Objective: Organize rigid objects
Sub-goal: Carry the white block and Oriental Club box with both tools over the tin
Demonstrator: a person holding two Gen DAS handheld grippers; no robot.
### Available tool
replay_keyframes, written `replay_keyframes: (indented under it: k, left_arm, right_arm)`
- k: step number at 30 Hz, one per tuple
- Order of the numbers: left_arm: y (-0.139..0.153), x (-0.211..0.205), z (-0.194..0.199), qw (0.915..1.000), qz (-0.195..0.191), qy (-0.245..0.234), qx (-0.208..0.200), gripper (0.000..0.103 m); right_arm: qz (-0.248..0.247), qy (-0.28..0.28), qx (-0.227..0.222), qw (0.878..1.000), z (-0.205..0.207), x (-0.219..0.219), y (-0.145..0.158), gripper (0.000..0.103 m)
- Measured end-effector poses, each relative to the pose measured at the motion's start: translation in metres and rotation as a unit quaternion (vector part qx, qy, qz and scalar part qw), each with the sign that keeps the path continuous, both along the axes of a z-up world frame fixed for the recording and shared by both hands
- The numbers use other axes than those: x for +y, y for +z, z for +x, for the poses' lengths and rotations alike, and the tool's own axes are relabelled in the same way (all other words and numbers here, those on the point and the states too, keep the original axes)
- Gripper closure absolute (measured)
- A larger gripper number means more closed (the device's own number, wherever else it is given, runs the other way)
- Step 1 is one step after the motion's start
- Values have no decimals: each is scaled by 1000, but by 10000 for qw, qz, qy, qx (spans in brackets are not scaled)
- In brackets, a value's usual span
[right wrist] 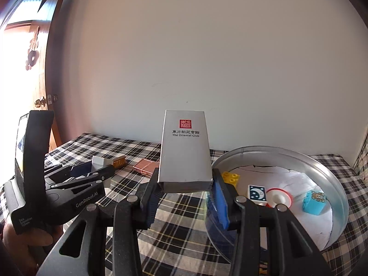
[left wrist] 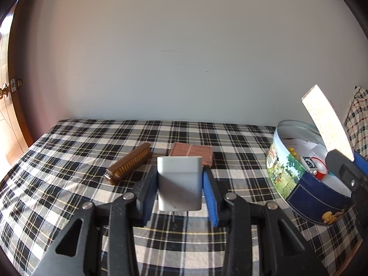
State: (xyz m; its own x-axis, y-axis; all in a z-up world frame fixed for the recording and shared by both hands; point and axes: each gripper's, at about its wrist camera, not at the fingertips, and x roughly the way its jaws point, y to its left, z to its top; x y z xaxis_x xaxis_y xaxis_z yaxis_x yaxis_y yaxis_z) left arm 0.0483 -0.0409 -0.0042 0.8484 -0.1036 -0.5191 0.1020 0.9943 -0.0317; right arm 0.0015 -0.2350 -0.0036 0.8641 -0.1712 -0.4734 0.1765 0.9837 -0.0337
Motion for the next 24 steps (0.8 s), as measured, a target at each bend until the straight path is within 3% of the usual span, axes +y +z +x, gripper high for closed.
replay_keyframes:
  k: [24]
  left_arm:
    - [8,-61,6,9990,39,-425,-108,66]
  right_arm:
    - [71,-431,-195,9989,-22,-52,13,58]
